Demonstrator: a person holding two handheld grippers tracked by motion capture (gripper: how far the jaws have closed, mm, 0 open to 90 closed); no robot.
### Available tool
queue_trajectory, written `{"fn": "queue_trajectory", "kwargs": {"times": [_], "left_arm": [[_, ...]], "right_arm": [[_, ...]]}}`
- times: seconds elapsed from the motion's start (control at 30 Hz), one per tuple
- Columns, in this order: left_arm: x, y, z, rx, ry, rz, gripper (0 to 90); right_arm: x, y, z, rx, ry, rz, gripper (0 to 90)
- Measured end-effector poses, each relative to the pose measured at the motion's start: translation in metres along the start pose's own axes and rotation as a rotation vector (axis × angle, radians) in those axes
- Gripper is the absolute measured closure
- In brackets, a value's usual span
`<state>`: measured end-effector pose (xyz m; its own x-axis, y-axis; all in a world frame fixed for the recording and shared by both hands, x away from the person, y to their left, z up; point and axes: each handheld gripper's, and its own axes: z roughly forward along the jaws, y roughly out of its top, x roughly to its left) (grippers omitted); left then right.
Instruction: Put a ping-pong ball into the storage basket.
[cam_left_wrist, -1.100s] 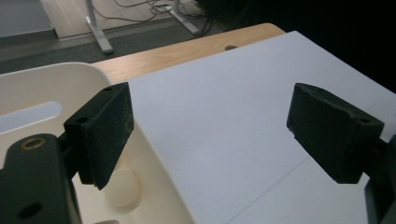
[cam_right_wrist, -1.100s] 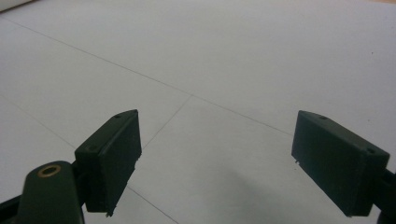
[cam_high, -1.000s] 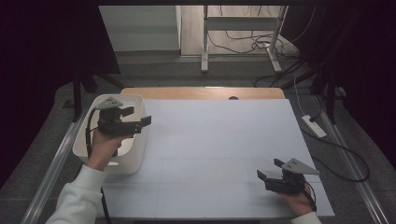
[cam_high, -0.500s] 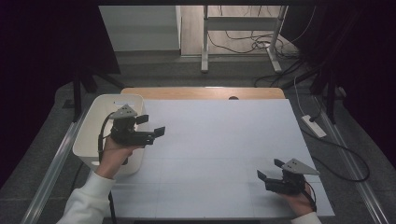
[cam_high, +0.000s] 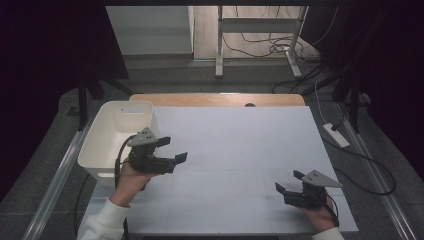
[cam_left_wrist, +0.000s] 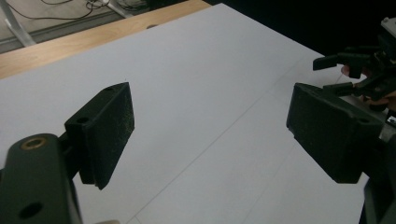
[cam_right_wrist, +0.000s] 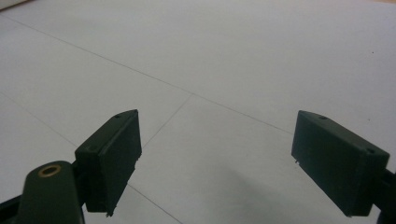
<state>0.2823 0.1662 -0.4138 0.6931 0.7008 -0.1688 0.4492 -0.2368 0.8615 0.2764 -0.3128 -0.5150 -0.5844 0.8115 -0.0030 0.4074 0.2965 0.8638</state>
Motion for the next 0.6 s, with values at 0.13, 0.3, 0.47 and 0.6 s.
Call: {"fn": "queue_trajectory", "kwargs": {"times": [0.13, 0.3, 0.47, 0.6], "left_arm": [[-0.006, -0.008, 0.004, 0.017, -0.027, 0.016, 15.6], [-0.015, -0.019, 0.007, 0.025, -0.045, 0.028, 15.7], [-0.021, -0.030, 0.010, 0.050, -0.042, 0.043, 15.9], [-0.023, -0.041, 0.013, 0.069, -0.046, 0.045, 16.0]], "right_arm": [[0.000, 0.000, 0.000, 0.000, 0.000, 0.000, 15.8], [0.000, 0.000, 0.000, -0.001, 0.000, 0.002, 15.8], [0.000, 0.000, -0.001, -0.003, 0.000, 0.003, 15.8], [0.000, 0.000, -0.001, -0.004, 0.000, 0.003, 15.8]]}}
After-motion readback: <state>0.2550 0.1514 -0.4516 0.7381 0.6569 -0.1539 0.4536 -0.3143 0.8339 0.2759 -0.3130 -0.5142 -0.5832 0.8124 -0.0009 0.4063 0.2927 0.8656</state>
